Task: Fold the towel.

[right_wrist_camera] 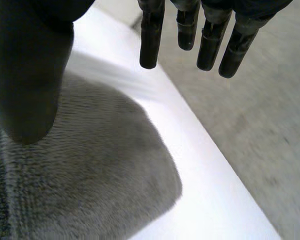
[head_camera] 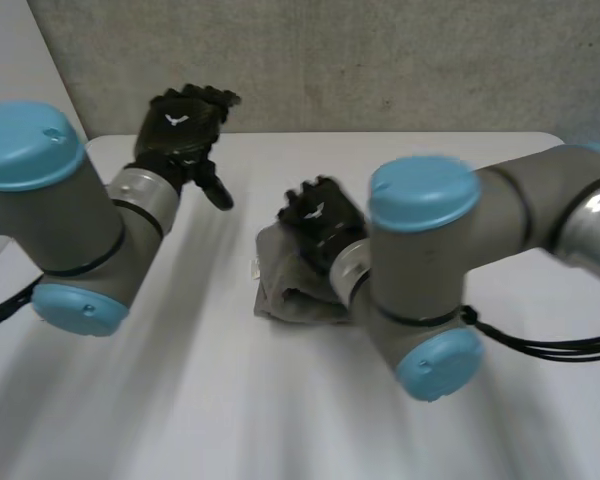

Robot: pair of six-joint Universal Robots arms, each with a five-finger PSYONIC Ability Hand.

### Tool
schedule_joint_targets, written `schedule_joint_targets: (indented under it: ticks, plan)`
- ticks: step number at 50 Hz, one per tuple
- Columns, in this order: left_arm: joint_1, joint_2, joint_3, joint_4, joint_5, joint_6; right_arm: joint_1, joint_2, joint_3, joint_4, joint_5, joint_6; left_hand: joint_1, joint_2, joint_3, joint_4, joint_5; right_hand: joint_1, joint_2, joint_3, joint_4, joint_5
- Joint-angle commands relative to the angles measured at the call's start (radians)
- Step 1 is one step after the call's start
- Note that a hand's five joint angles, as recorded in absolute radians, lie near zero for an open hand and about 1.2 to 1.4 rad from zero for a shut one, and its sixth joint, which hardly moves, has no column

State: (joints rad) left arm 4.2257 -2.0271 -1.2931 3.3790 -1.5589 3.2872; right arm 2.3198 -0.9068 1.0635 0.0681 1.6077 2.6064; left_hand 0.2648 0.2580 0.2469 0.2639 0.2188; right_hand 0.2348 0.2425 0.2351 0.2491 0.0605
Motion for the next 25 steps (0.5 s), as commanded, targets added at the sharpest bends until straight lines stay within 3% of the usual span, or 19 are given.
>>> schedule_joint_targets:
  ticks: [1, 8, 14, 21, 25]
  plan:
    - [-0.071, -0.097, 0.076, -0.038, -0.001, -0.004, -0.134, -0.109, 0.111, 0.005, -0.026, 0.249, -0.078, -0.071, -0.060, -0.077, -0.206, -0.060, -0.068, -0.061, -0.075, -0.060]
    - [-0.124, -0.203, 0.120, -0.109, -0.003, -0.017, -0.200, -0.072, 0.125, 0.016, -0.097, 0.296, -0.066, -0.059, -0.048, -0.065, -0.194, -0.060, -0.068, -0.061, -0.075, -0.060]
    - [-0.135, -0.301, 0.092, -0.168, -0.009, -0.012, -0.200, 0.112, 0.056, 0.036, -0.117, 0.291, -0.063, -0.056, -0.045, -0.062, -0.192, -0.060, -0.068, -0.061, -0.075, -0.060]
    - [-0.131, -0.289, 0.071, -0.171, -0.009, -0.017, -0.197, 0.149, -0.008, 0.095, -0.117, 0.297, -0.066, -0.059, -0.048, -0.065, -0.194, -0.060, -0.068, -0.061, -0.075, -0.060]
    - [-0.130, -0.205, 0.074, -0.175, -0.007, -0.017, -0.200, 0.090, -0.025, 0.110, -0.118, 0.305, -0.081, -0.074, -0.063, -0.080, -0.209, -0.060, -0.068, -0.061, -0.075, -0.060]
